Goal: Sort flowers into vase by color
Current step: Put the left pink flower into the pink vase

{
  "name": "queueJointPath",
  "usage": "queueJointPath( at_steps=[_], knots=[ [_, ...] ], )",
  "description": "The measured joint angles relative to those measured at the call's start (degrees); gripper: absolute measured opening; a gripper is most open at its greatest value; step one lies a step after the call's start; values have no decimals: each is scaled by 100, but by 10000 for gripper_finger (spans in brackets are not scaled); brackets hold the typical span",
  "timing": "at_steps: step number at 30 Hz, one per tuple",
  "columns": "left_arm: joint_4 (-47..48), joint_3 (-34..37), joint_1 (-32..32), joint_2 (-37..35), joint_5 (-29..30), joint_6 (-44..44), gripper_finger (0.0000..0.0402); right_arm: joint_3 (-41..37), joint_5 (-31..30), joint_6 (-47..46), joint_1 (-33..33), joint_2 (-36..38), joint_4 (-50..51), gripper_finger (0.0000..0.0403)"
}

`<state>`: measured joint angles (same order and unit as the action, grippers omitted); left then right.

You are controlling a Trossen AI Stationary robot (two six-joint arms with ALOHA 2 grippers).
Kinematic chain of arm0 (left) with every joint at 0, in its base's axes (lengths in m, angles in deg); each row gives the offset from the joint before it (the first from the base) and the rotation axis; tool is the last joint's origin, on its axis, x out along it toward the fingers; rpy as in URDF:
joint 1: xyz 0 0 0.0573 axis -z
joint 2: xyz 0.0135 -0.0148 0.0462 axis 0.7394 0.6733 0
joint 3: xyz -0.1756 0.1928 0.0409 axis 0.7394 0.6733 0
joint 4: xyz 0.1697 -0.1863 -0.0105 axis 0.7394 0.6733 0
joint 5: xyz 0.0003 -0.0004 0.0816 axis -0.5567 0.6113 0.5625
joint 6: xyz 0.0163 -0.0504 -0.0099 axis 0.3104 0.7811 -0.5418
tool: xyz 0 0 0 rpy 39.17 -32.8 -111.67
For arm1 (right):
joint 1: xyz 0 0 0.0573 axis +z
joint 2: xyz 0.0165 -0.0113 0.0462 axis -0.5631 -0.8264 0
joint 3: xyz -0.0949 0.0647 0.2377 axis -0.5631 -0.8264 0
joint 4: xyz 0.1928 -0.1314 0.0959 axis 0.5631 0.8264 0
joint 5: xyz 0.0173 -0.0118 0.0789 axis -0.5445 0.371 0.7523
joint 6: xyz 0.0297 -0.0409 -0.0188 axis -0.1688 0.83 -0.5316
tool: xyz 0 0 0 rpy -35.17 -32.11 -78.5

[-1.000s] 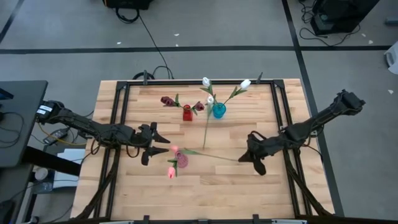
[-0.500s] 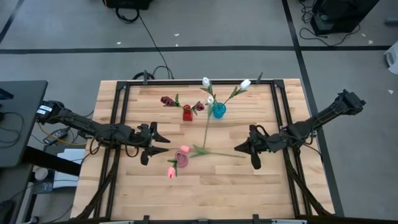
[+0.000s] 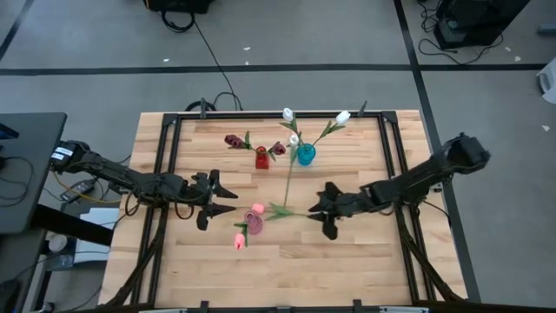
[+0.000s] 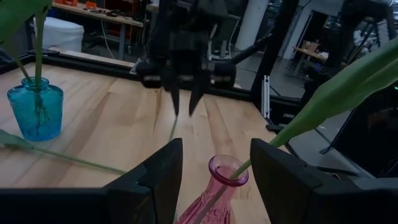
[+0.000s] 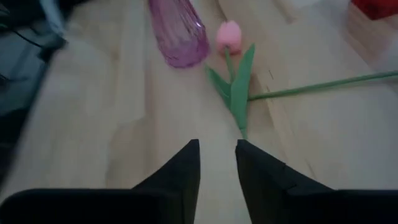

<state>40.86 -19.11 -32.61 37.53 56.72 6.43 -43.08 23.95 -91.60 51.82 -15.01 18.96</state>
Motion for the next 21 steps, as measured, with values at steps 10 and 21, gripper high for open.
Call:
queueJointPath(
  at_steps=[10, 21],
  knots=[
    [19, 0, 0, 0, -2, -16, 193, 1378, -163, 1135, -233, -1969, 295, 121],
    [314, 2, 4, 0, -85, 88, 193, 1763, -50, 1224, -434, -2564, 898, 112]
  ],
)
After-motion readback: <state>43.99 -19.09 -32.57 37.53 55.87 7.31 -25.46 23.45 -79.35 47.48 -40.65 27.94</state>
